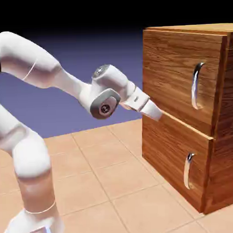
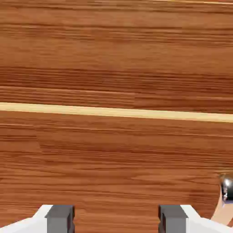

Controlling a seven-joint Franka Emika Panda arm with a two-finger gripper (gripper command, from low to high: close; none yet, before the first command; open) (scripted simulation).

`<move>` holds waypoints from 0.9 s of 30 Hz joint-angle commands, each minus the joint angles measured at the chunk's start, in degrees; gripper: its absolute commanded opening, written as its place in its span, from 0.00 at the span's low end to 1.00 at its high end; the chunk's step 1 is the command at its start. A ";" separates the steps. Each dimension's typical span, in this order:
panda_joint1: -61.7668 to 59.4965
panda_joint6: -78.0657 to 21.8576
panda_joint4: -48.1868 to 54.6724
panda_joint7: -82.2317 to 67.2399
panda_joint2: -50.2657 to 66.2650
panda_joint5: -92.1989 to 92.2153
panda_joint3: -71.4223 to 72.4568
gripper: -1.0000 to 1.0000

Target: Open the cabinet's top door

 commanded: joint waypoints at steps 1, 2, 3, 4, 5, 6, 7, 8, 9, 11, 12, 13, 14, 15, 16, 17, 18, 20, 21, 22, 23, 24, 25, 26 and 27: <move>0.93 -0.15 0.41 1.59 -0.57 -2.50 -1.09 0.50; 1.85 -0.30 0.82 3.18 -1.15 -4.99 -2.17 0.50; 2.77 -0.45 1.23 4.77 -1.72 -7.48 -3.26 0.50; 3.70 -0.60 1.64 6.36 -2.30 -9.97 -4.35 0.50; 4.62 -0.75 2.05 7.95 -2.87 -12.46 -5.43 0.50; 5.55 -0.90 2.45 9.54 -3.45 -14.95 -6.52 0.50; 6.47 -1.05 2.86 11.13 -4.02 -17.45 -7.60 0.50; 7.39 -1.20 3.27 12.72 -4.59 -19.94 -8.69 0.50; 8.32 -1.35 3.68 14.30 -5.17 -22.43 -9.78 0.50; 10.17 -1.66 4.50 17.48 -6.32 -27.41 -11.95 0.50; 11.09 -1.81 4.91 19.07 -6.89 -29.90 -13.03 0.50; 12.01 -1.96 5.32 20.66 -7.47 -32.40 -14.12 0.50; 12.94 -2.11 5.73 22.25 -8.04 -34.89 -15.21 0.50; 13.86 -2.26 6.13 23.84 -8.61 -37.38 -16.29 0.50; 14.79 -2.41 6.54 25.43 -9.19 -39.87 -17.38 0.50; 15.71 -2.56 6.95 27.02 -9.76 -42.36 -18.47 0.50; 16.63 -2.71 7.36 28.61 -10.34 -44.86 -19.55 0.50; 18.48 -3.01 8.18 31.78 -11.48 -49.84 -21.72 0.50; 19.40 -3.16 8.59 33.37 -12.06 -52.33 -22.81 0.50; 20.33 -3.31 9.00 34.96 -12.63 -54.82 -23.90 0.50; 21.25 -3.46 9.41 36.55 -13.21 -57.31 -24.98 0.50; 22.18 -3.61 9.82 38.14 -13.78 -59.81 -26.07 0.50; 23.10 -3.76 10.22 39.73 -14.36 -62.30 -27.15 0.50; 24.02 -3.91 10.63 41.32 -14.93 -64.79 -28.24 0.50; 24.95 -4.06 11.04 42.91 -15.50 -67.28 -29.33 0.50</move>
